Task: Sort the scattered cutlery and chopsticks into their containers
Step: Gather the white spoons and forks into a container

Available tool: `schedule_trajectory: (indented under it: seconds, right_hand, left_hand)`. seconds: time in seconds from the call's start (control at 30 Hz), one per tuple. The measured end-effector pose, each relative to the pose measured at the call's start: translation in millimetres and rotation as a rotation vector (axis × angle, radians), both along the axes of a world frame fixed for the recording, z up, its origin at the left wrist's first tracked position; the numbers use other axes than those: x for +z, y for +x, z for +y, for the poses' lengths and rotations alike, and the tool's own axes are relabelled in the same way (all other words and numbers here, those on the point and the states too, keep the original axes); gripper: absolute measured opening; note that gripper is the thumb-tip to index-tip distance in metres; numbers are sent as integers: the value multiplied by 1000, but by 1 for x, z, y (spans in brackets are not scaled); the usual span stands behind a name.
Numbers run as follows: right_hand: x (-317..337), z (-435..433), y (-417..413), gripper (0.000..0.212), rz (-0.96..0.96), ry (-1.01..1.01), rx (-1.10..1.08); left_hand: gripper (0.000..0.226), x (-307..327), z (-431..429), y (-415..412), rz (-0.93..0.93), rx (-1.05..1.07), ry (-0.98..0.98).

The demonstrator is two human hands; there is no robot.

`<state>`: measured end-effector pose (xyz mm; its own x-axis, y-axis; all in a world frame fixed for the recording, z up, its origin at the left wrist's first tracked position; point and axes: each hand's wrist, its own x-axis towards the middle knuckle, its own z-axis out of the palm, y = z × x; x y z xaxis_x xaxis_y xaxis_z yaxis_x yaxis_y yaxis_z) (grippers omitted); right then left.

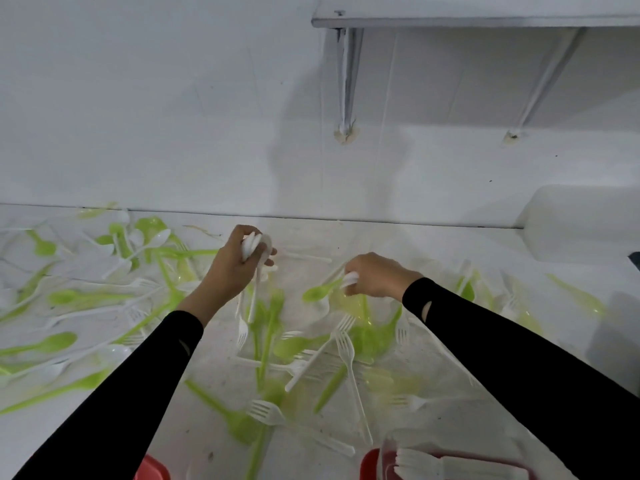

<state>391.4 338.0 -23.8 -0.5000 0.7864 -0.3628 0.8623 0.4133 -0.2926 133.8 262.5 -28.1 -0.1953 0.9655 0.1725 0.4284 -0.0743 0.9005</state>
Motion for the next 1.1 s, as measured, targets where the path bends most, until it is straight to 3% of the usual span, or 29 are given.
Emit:
schedule_trajectory:
  seconds: [0.07,0.1,0.2,0.27,0.4,0.47,0.53,0.63,0.77,0.9,1.0,1.1]
  right_hand:
    - [4,-1,-1,49,-81,-6,-15]
    - [5,0,-3,50,-81,32,-7]
    - [6,-5,-16,26,65,153,35]
    - [3,-12,-27,32,105,143,120]
    - [-15,-24,-42,38,12,59,341]
    - [-24,-27,-43,39,-10,52,394]
    - [-28,-30,-43,34,-3,63,412]
    - [-31,-28,-42,22,47,93,418]
    - [-23,-26,-38,18,135,126,355]
    - [-13,-18,-23,23,262,121,158]
    - [-15,-7,-11,24,272,180,30]
    - [-17,6,-10,30,284,196,-54]
  left_hand:
    - [9,4,-1,-4,-127,41,4]
    - [13,6,0,-7,-181,87,20]
    - [17,11,8,-19,-263,261,89]
    - [14,8,16,-27,-245,342,74]
    - [22,-6,29,-39,15,361,-117]
    - [33,-15,32,-38,258,266,-209]
    - [28,-27,36,-34,458,135,-231]
    - [11,-39,46,-26,528,56,-141]
    - [18,-38,73,-9,568,170,-240]
    - [35,-45,94,4,829,-39,-427]
    - [29,-45,96,11,946,-38,-372]
    - [24,-32,92,9,918,-6,-261]
